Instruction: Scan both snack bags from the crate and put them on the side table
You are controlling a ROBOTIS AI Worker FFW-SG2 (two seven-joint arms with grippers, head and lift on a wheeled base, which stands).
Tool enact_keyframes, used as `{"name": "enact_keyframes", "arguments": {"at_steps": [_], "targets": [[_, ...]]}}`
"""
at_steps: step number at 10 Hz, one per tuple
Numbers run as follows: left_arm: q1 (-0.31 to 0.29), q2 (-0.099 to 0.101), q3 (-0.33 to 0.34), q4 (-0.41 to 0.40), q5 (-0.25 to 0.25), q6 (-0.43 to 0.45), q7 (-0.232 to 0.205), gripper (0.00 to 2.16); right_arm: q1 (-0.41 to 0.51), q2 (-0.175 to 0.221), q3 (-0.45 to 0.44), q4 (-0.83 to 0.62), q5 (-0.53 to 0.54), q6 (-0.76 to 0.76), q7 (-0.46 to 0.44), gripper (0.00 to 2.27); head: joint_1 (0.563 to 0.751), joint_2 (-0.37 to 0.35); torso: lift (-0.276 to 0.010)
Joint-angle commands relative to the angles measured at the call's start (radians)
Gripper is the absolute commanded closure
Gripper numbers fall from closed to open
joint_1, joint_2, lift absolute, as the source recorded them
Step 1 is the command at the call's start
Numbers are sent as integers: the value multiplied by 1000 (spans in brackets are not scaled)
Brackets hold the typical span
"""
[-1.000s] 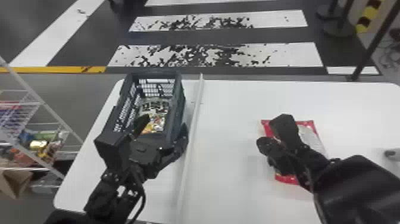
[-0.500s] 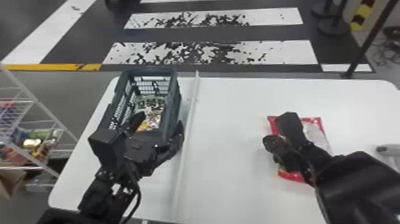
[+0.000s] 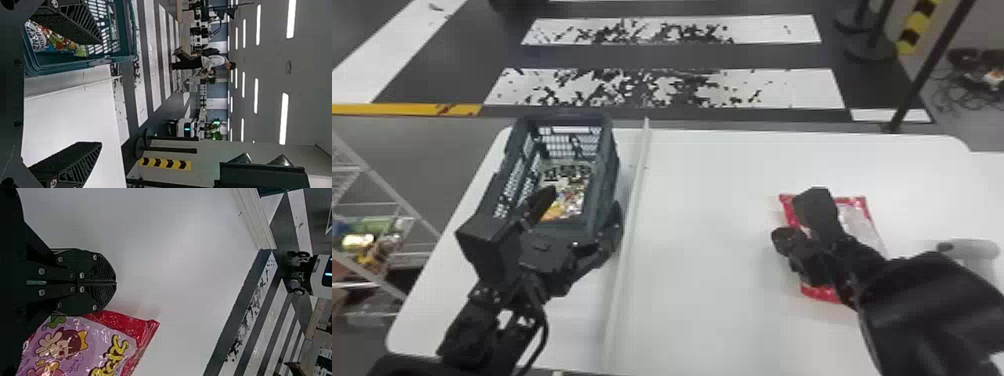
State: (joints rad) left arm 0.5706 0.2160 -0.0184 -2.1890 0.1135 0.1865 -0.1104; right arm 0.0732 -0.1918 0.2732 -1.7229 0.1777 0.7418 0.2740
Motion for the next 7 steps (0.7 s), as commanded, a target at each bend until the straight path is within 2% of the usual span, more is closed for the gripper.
{"name": "enact_keyframes", "arguments": {"at_steps": [1, 2, 3, 4, 6, 7], "targets": [[0, 0, 0, 0, 0, 0, 0, 76, 5, -8, -14, -1, 0, 0, 1, 2253, 695, 60, -87], [0, 0, 0, 0, 0, 0, 0, 76, 13, -11, -22, -12, -3, -3, 5, 2250, 695, 55, -87], [0, 0, 0, 2, 0, 0, 0, 76, 43, -11, -37, -76, -37, -6, 19, 2101, 695, 47, -87], [-2, -1, 0, 3, 0, 0, 0, 76, 73, -11, -54, -147, -106, -34, 51, 1544, 695, 50, -87], [0, -4, 0, 2, 0, 0, 0, 76, 125, -5, -117, -300, -219, -43, 48, -2, 695, 91, -87], [3, -3, 5, 2, 0, 0, 0, 76, 140, -5, -158, -374, -218, 18, 28, -2, 695, 97, -87]]}}
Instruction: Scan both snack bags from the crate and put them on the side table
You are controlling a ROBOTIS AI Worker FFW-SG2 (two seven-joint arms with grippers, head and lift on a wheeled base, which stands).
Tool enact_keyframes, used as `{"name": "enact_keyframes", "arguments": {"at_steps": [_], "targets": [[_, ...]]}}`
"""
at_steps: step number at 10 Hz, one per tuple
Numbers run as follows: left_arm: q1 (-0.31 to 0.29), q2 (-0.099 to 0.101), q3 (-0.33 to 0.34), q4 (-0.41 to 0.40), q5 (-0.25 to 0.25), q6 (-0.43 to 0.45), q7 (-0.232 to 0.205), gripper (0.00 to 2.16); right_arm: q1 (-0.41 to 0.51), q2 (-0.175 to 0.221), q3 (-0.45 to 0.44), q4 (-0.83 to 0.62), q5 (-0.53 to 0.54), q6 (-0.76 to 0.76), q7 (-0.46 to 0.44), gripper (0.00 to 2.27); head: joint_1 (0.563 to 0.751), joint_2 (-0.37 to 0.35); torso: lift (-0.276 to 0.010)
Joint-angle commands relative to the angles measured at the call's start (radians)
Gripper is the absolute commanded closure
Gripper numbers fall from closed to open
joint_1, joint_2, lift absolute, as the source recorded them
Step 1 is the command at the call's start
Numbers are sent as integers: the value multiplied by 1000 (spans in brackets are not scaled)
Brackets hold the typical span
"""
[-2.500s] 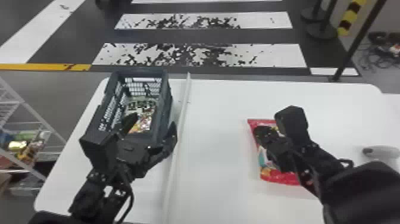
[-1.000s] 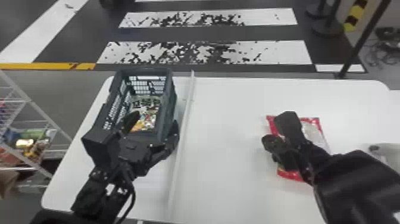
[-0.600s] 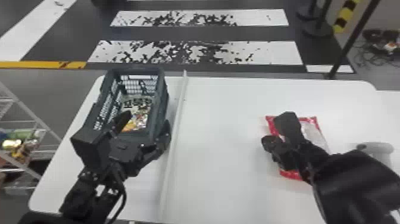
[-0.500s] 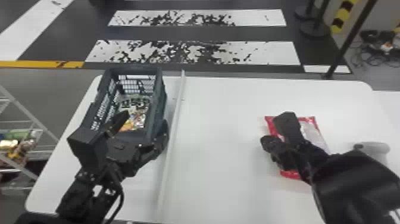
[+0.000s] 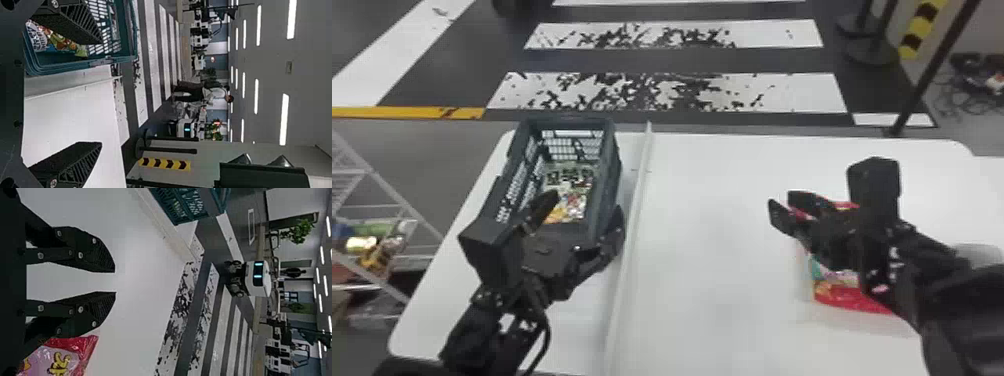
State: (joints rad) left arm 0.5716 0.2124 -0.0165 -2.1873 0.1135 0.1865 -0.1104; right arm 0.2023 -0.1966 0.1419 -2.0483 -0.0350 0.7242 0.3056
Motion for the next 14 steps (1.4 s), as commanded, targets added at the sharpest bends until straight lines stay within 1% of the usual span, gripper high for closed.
{"name": "enact_keyframes", "arguments": {"at_steps": [1, 2, 3, 4, 5, 6, 8, 9, 10, 12, 14], "targets": [[2, 1, 3, 0, 0, 0, 0, 76, 19, -1, -82, -87, 6, 116, -40, 26, 695, 89, -87], [1, 1, 3, 3, 2, 0, 0, 76, 34, -3, -136, -102, 32, 168, -59, 36, 695, 54, -87], [-3, 1, 1, 8, 2, 0, 0, 76, 54, -3, -199, -108, 41, 183, -59, 36, 695, -2, -87], [-6, 2, 0, 11, 3, 0, 0, 76, 72, -3, -258, -107, 41, 189, -59, 39, 695, -26, -87], [-7, 2, -2, 12, 3, 0, 0, 76, 86, -3, -312, -92, 40, 189, -60, 43, 695, -76, -87], [-9, 2, -2, 12, 3, 0, -2, 76, 92, -1, -360, -61, 40, 189, -77, 43, 695, -128, -87], [-6, 2, -3, 9, 3, 3, -3, 76, 92, -3, -452, 19, 38, 177, -82, 46, 695, -221, -87], [-4, 1, -3, 9, 3, 3, -5, 76, 89, -4, -489, 60, 38, 168, -80, 46, 695, -244, -87], [-6, 1, -3, 11, 3, 3, -5, 76, 83, -21, -508, 111, 37, 159, -74, 46, 695, -284, -87], [-4, -1, -3, 11, 2, 3, -6, 76, 68, -55, -521, 206, 37, 122, -54, 76, 695, -345, -87], [-6, -1, -3, 12, 2, 3, -6, 76, 37, -75, -522, 266, 35, 125, -8, 157, 695, -350, -87]]}}
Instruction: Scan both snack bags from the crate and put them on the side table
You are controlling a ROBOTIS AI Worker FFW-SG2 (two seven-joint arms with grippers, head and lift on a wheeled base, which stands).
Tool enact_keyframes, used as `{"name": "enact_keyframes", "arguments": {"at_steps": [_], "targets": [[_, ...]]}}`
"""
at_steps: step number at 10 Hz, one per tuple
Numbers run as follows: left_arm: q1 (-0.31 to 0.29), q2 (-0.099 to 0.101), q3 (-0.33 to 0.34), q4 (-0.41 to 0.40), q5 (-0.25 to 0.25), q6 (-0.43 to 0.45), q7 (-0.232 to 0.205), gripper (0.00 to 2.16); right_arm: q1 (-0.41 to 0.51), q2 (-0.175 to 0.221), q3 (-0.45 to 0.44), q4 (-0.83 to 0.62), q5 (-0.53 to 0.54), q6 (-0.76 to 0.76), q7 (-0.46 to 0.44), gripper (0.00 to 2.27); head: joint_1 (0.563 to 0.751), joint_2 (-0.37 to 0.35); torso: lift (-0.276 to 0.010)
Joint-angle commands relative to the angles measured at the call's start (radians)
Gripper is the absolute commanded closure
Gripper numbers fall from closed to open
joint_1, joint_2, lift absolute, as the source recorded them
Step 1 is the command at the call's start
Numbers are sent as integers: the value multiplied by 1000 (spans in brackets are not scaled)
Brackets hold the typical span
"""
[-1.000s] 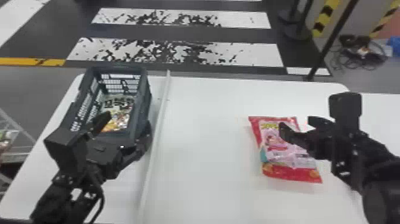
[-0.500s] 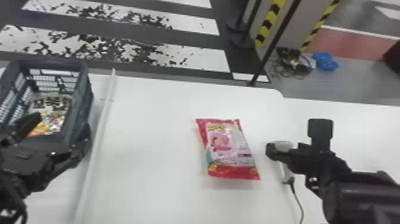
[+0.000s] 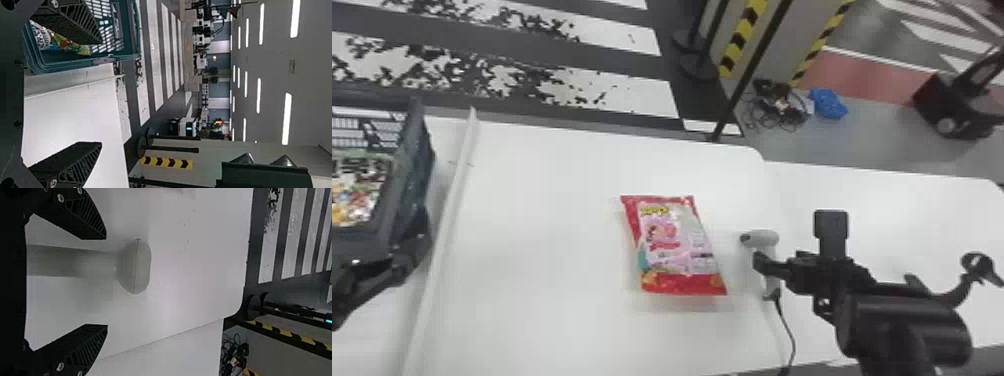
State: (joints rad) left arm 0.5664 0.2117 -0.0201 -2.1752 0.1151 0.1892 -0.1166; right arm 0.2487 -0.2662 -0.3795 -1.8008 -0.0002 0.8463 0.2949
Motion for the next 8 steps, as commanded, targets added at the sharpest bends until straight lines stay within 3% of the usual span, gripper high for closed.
{"name": "enact_keyframes", "arguments": {"at_steps": [1, 2, 3, 4, 5, 8], "targets": [[0, 0, 0, 0, 0, 0, 0, 76, -29, -13, 1, 44, -1, 21, 32, 218, 695, -350, -87], [0, 0, 2, 0, 0, 0, 0, 76, -46, -19, 5, 66, -1, 43, 41, 380, 695, -350, -87], [1, 0, 2, 0, 2, 0, 0, 76, -55, -31, 8, 80, 5, 70, 84, 714, 695, -350, -87], [3, 0, 2, 0, 2, -3, 0, 76, -60, -33, 11, 81, 5, 95, 89, 1636, 695, -350, -87], [3, 0, 2, 0, 2, 0, 0, 76, -62, -31, 14, 80, 3, 119, 89, 2142, 695, -350, -87], [3, -2, 2, 2, 2, -3, 0, 76, -43, -16, 5, 0, -7, 165, 84, 2253, 695, -350, -87]]}}
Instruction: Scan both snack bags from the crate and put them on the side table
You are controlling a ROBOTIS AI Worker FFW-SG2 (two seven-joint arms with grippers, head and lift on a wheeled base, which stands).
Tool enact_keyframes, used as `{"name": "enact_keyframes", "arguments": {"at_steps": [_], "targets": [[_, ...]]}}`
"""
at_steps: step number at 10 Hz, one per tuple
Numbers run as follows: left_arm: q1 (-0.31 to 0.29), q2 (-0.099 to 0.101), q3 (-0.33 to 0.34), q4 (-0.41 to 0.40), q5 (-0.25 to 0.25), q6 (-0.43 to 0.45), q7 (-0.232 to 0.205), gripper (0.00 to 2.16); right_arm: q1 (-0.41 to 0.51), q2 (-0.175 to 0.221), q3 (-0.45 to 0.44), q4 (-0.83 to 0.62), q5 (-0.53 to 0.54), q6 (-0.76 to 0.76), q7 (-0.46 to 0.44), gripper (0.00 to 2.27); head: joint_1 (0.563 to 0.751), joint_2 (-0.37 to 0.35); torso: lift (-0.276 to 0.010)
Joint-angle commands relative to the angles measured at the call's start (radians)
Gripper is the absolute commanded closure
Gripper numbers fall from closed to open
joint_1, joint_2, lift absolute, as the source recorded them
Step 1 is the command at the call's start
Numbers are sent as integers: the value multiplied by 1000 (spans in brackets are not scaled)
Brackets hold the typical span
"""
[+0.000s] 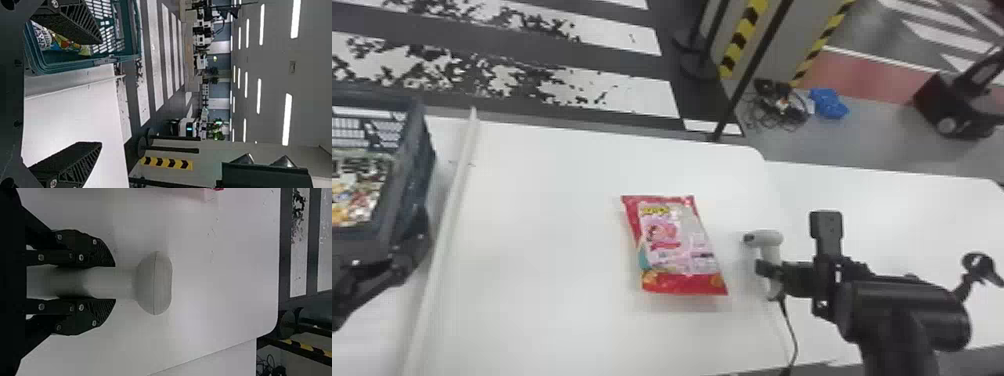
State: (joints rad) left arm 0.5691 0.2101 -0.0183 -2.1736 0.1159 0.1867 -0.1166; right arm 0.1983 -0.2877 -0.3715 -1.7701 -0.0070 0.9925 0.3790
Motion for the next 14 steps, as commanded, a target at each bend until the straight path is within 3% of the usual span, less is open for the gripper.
{"name": "enact_keyframes", "arguments": {"at_steps": [1, 5, 7, 11, 14], "targets": [[0, 0, 0, 0, 1, 0, 0, 76, 23, 22, -4, -106, -4, 78, 0, 2253, 695, -350, -87], [0, -3, 0, 6, -1, 0, 0, 76, 127, 88, 62, -463, -1, 363, 1, 2253, 695, -291, -87], [0, -3, 0, 5, -1, 0, 0, 76, 164, 99, 152, -597, 35, 449, 1, 2253, 695, -231, -87], [2, 3, -2, 5, 1, 0, 0, 76, 141, 99, 367, -643, 153, 510, -5, 2253, 695, -118, -87], [2, 6, -2, 0, -1, 0, 0, 76, 79, 99, 444, -598, 200, 544, -14, 2253, 695, -71, -87]]}}
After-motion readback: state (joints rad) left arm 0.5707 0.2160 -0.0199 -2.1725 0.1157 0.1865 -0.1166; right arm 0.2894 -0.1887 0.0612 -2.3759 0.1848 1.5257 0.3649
